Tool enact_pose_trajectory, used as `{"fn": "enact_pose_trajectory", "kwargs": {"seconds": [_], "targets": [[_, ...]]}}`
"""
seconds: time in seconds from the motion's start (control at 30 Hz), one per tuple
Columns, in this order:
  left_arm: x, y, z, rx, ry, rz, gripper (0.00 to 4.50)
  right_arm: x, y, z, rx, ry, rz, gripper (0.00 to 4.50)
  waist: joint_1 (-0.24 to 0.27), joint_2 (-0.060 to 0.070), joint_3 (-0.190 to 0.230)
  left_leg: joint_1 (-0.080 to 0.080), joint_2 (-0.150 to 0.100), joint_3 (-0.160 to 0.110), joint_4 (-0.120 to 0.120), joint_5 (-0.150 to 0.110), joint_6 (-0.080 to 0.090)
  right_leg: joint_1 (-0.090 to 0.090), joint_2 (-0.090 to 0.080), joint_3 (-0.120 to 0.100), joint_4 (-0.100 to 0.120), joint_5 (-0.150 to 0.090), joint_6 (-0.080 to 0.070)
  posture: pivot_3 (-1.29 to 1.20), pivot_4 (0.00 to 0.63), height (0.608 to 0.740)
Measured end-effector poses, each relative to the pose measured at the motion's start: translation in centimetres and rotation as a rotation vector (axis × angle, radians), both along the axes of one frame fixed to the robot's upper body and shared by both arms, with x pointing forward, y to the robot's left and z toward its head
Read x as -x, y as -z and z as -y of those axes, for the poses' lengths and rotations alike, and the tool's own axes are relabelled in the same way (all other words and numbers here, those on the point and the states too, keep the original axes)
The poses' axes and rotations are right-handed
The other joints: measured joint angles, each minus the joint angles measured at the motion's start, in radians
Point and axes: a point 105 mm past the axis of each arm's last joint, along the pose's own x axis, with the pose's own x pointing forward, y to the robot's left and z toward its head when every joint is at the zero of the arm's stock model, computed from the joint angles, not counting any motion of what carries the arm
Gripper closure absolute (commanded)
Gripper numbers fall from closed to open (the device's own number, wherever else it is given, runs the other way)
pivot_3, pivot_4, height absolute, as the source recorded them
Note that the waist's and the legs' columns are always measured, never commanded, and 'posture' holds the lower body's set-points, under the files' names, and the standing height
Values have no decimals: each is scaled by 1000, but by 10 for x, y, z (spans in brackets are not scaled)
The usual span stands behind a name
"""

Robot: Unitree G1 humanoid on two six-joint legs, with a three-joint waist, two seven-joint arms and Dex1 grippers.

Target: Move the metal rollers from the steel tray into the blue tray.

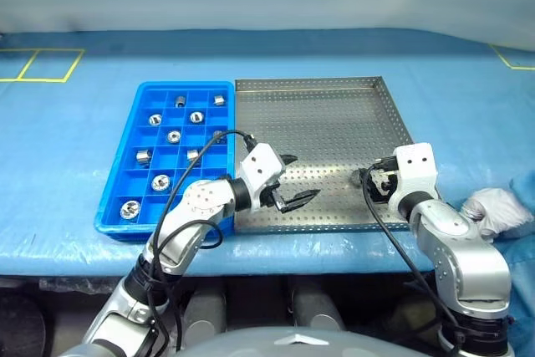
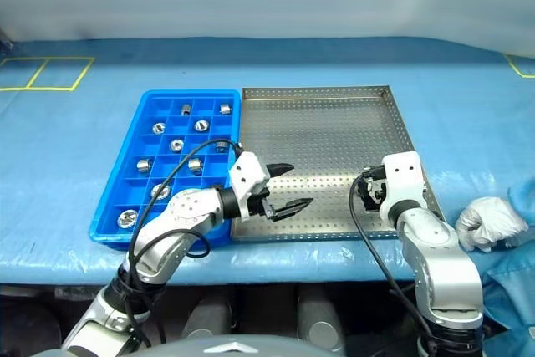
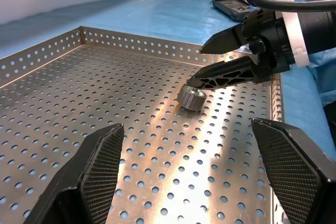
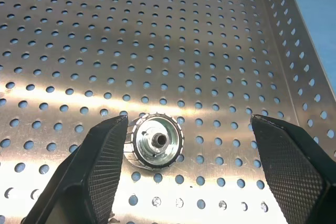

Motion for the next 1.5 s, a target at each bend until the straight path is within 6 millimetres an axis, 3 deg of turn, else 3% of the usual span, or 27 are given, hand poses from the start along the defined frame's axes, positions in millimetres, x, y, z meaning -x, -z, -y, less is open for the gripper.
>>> {"fn": "enact_pose_trajectory", "kwargs": {"seconds": [0.4,0.7,0.83,0.93,1.03,1.2,1.5], "targets": [[0,10,-8,-30,-30,-24,260,-9,19,-1,-76,25,-50,541,2,0,0,-1,-2,0,0,1,1,0,-1,2,0,1,1,18,150,740],[1,9,-10,-35,-49,-18,260,-16,23,-2,-97,25,-45,541,4,1,-1,-1,-2,1,0,1,1,0,-1,2,0,1,1,36,150,740],[1,10,-11,-37,-51,-19,260,-17,24,-4,-113,18,-38,1371,4,1,-1,0,-2,0,0,1,1,0,0,2,0,1,1,36,150,740],[0,11,-11,-43,-55,-25,260,-18,24,-7,-128,11,-38,2359,4,2,-1,0,-2,0,0,1,1,0,0,2,0,1,1,37,150,740],[0,11,-12,-44,-61,-26,260,-18,25,-8,-138,8,-37,2359,4,2,-1,0,-2,0,0,1,1,0,0,2,0,1,1,41,150,740],[-2,12,-13,-49,-75,-24,260,-20,23,-10,-146,-1,-27,3417,4,2,-1,0,-2,0,0,1,1,0,0,2,1,1,1,53,150,740],[-3,11,-22,-55,-116,-16,260,-25,20,-26,-158,-73,-23,3442,6,2,-1,0,-1,0,0,1,1,0,0,3,1,1,1,101,150,740]]}}
